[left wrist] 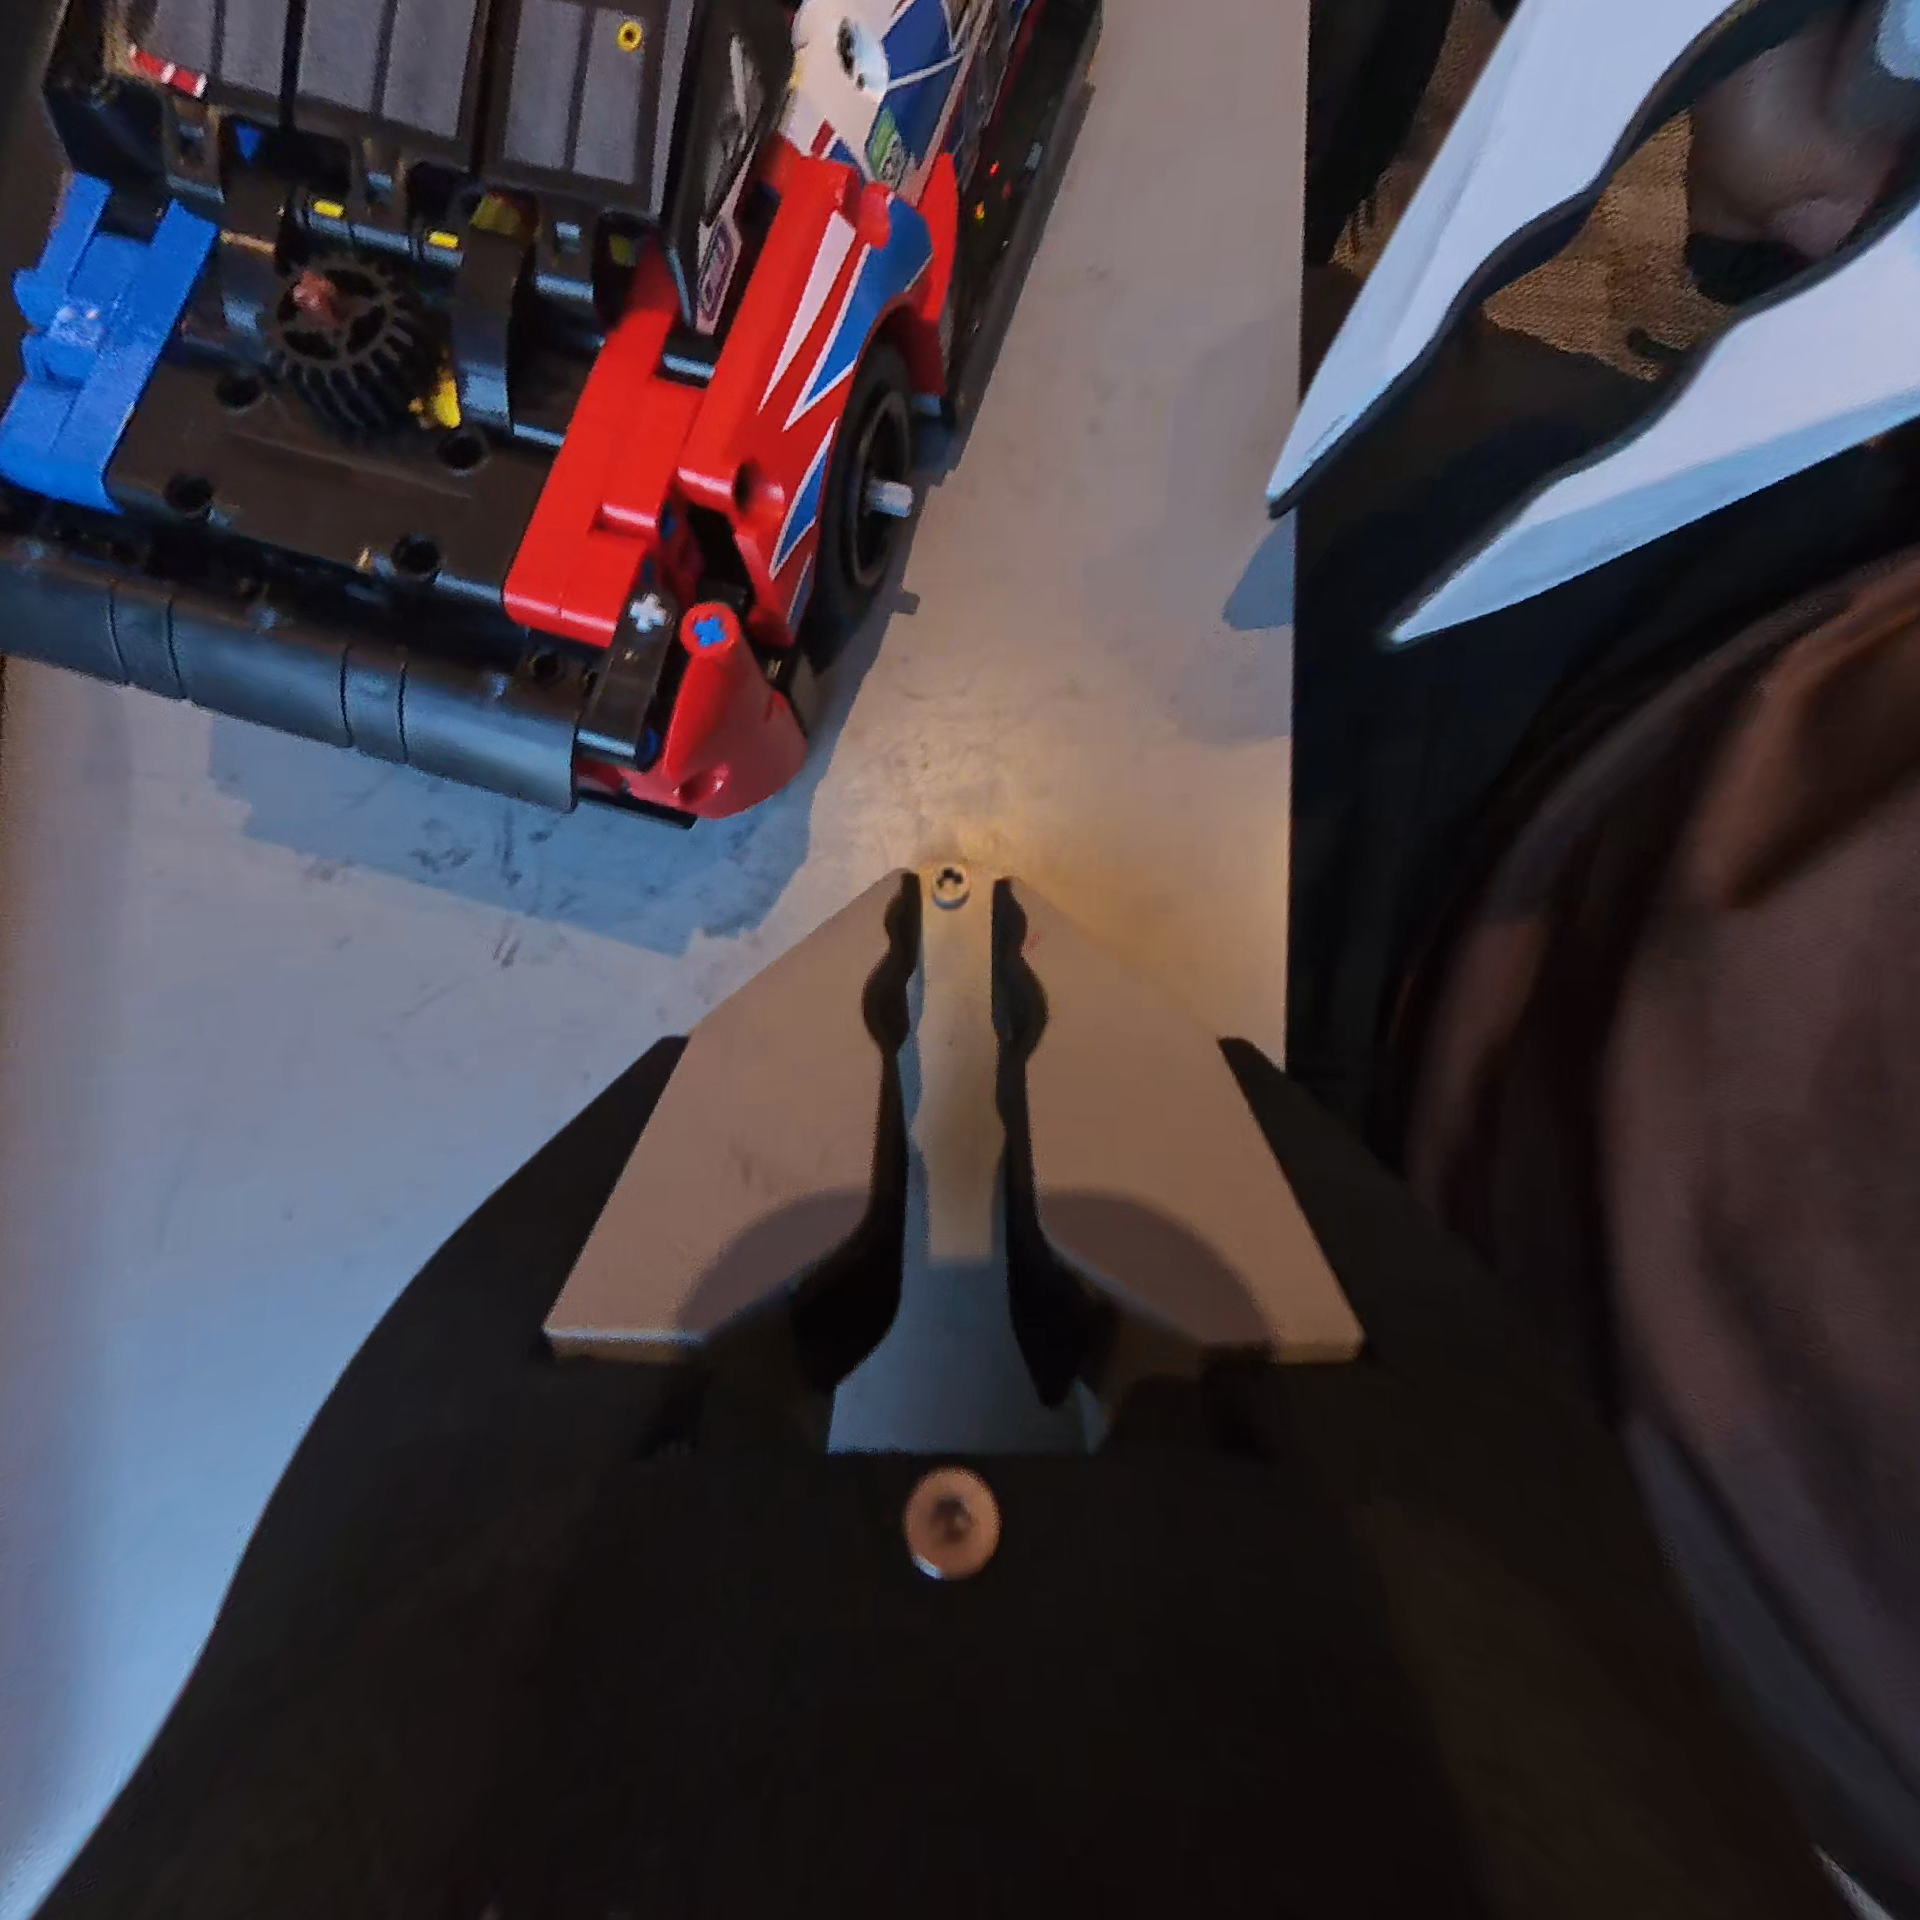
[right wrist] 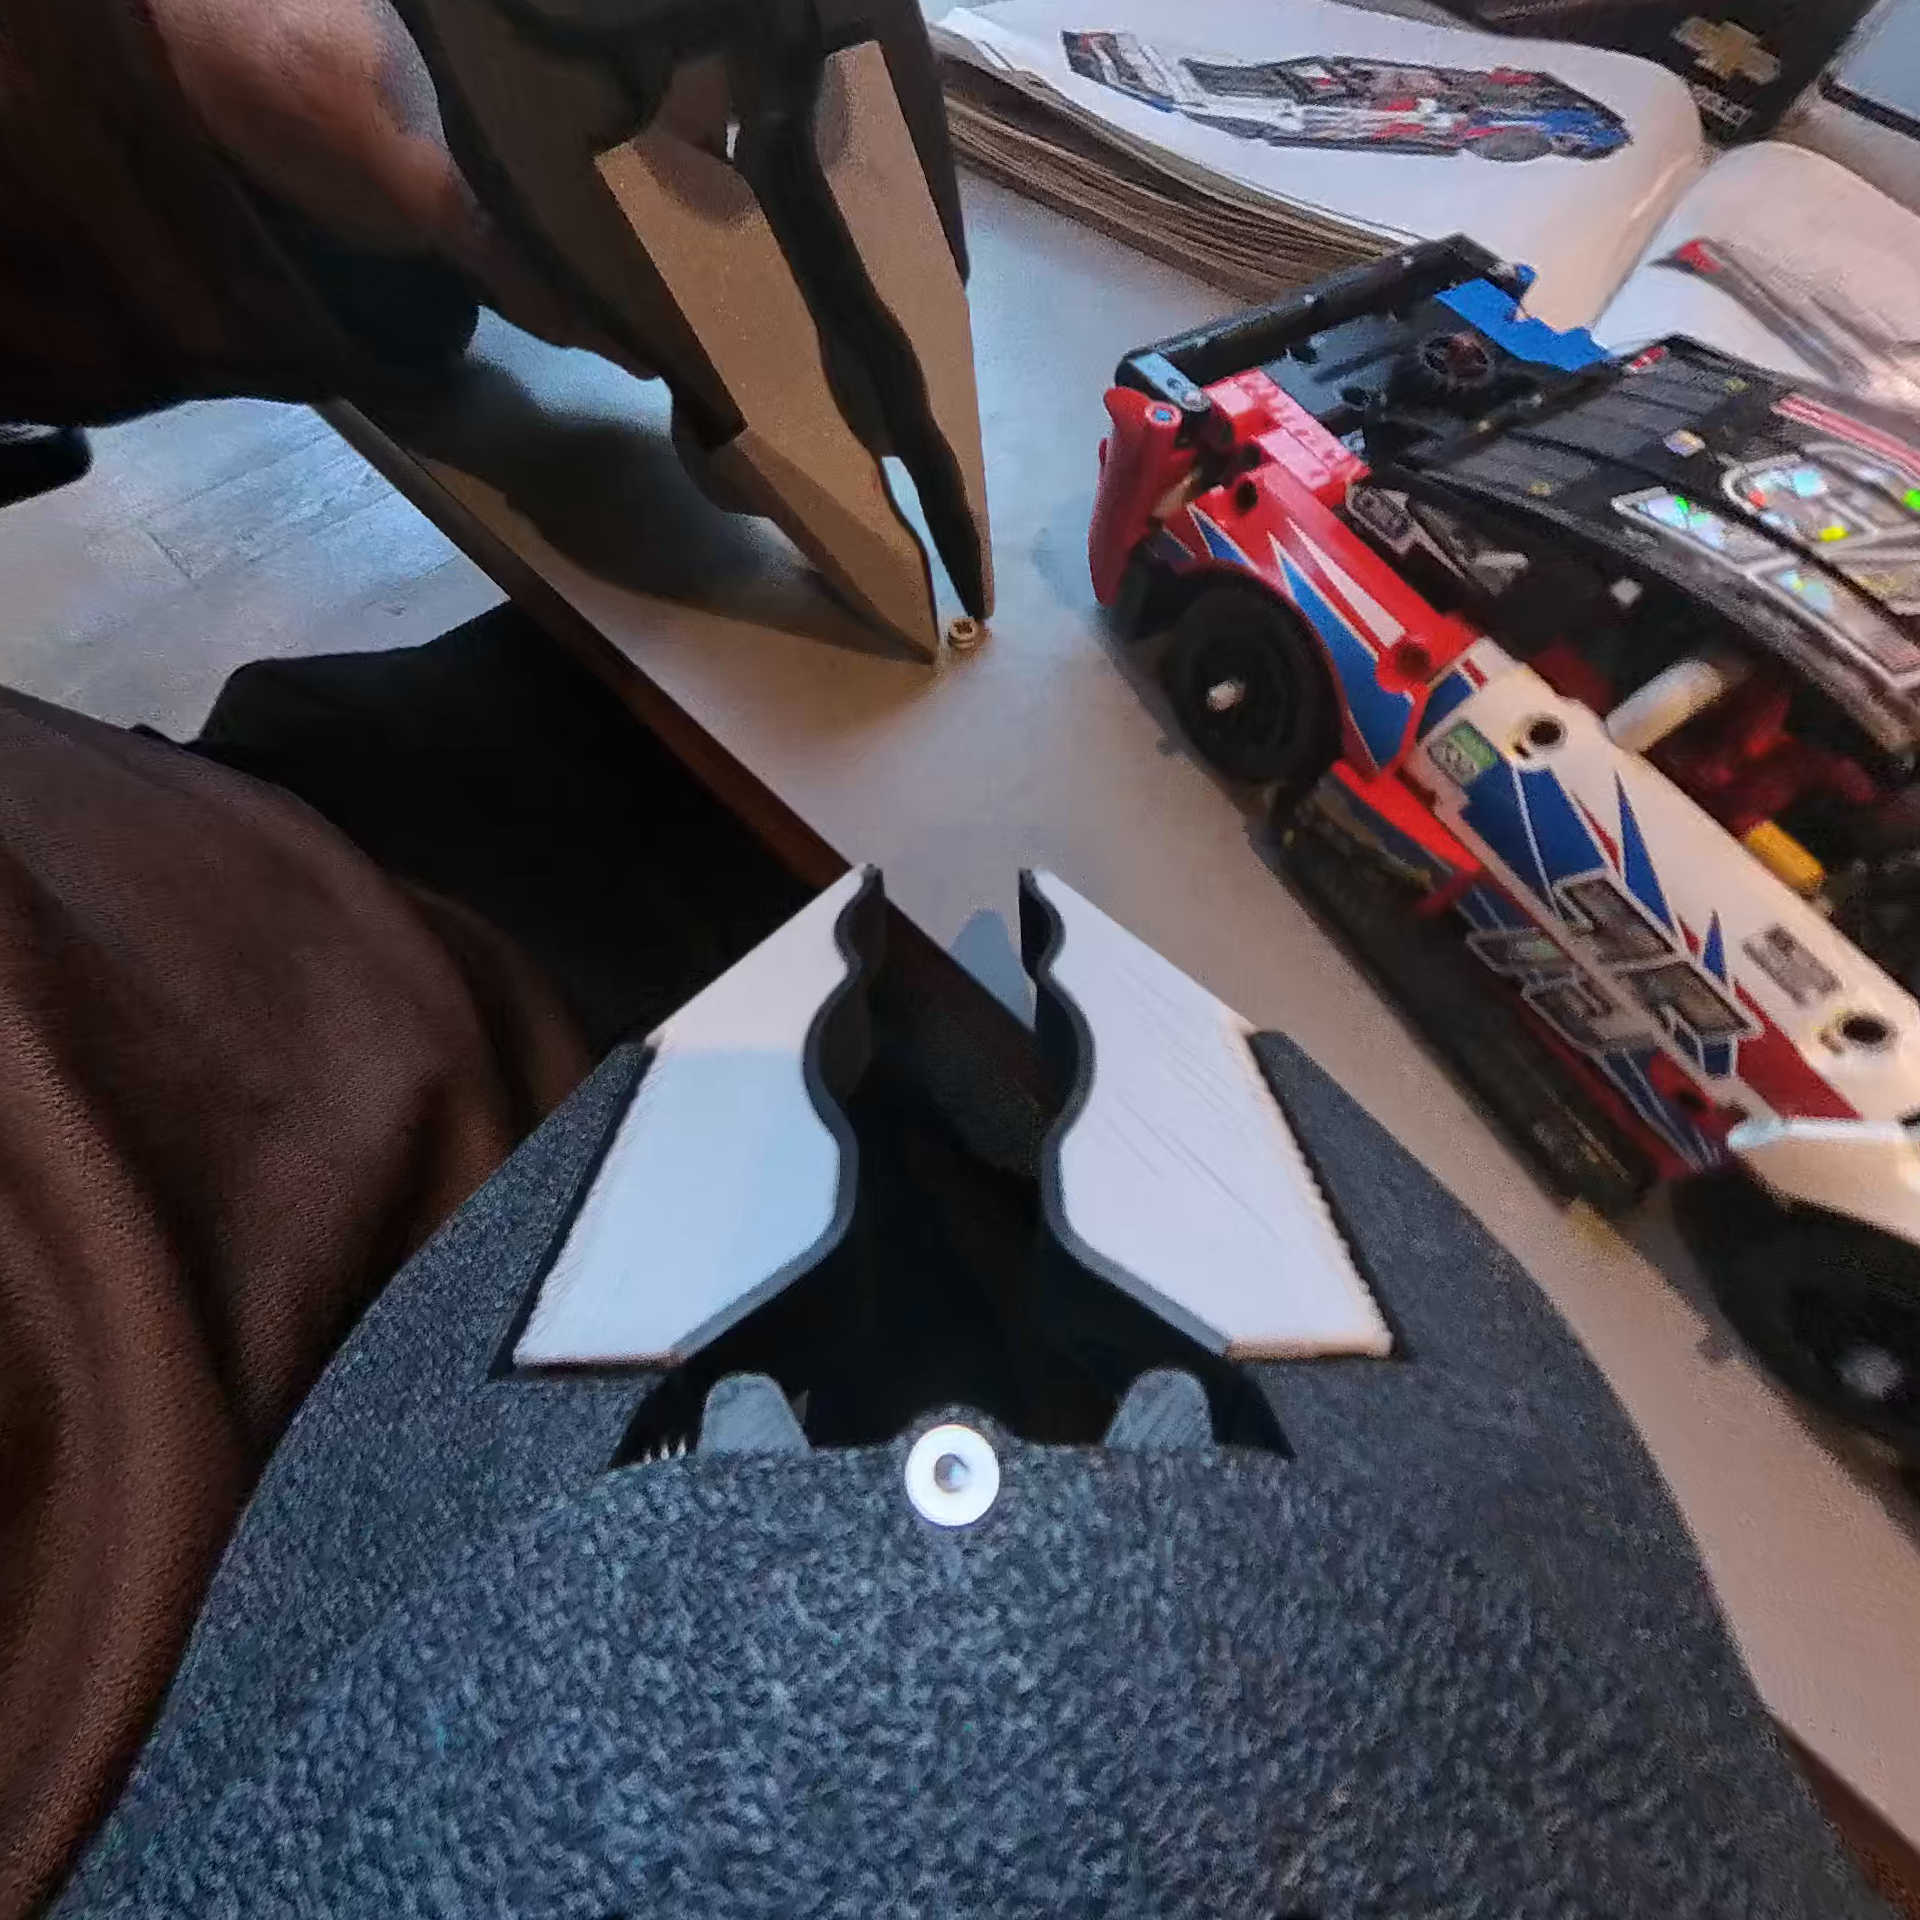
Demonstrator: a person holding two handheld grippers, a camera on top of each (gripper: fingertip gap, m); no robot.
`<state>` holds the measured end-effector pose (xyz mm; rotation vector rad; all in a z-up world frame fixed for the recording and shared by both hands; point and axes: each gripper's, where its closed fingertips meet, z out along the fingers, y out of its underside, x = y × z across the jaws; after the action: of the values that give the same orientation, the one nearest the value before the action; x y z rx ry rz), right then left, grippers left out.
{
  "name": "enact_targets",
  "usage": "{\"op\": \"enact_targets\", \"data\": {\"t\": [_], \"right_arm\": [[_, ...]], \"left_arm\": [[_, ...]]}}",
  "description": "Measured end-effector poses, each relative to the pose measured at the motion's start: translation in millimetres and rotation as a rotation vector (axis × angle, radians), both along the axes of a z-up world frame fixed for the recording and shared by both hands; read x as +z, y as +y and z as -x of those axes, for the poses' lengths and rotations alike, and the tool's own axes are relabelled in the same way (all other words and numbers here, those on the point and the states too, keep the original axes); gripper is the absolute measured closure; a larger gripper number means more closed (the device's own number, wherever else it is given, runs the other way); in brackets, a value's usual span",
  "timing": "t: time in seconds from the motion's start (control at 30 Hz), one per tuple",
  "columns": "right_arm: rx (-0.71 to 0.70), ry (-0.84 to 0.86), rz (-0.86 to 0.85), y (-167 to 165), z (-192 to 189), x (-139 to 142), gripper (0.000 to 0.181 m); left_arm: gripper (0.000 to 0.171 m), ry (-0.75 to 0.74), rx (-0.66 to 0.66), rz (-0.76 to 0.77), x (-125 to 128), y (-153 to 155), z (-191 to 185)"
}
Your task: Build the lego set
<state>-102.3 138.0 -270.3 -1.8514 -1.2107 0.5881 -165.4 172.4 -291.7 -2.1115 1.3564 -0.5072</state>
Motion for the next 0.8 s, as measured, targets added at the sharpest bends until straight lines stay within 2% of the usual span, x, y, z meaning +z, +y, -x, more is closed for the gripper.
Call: {"op": "enact_targets", "data": {"t": [0.3, 0.43, 0.53, 0.63, 0.8], "right_arm": [[-0.111, -0.009, -0.006, 3, -29, 2, 0.152], [-0.137, 0.017, 0.008, 9, -36, 6, 0.155], [-0.13, 0.033, 0.005, 11, -34, 9, 0.158], [-0.103, 0.032, 0.015, 17, -20, 10, 0.162], [-0.005, -0.007, 0.026, 20, 30, 11, 0.166]], "left_arm": [[0.171, -0.035, -0.024, -0.001, 0, -3, -26], [0.159, 0.001, -0.034, -0.02, 1, -6, -24], [0.159, 0.047, -0.029, -0.054, 1, -5, -7], [0.157, 0.05, -0.023, -0.047, 2, -6, 6], [0.154, 0.026, -0.047, -0.048, 1, -12, 16]]}}
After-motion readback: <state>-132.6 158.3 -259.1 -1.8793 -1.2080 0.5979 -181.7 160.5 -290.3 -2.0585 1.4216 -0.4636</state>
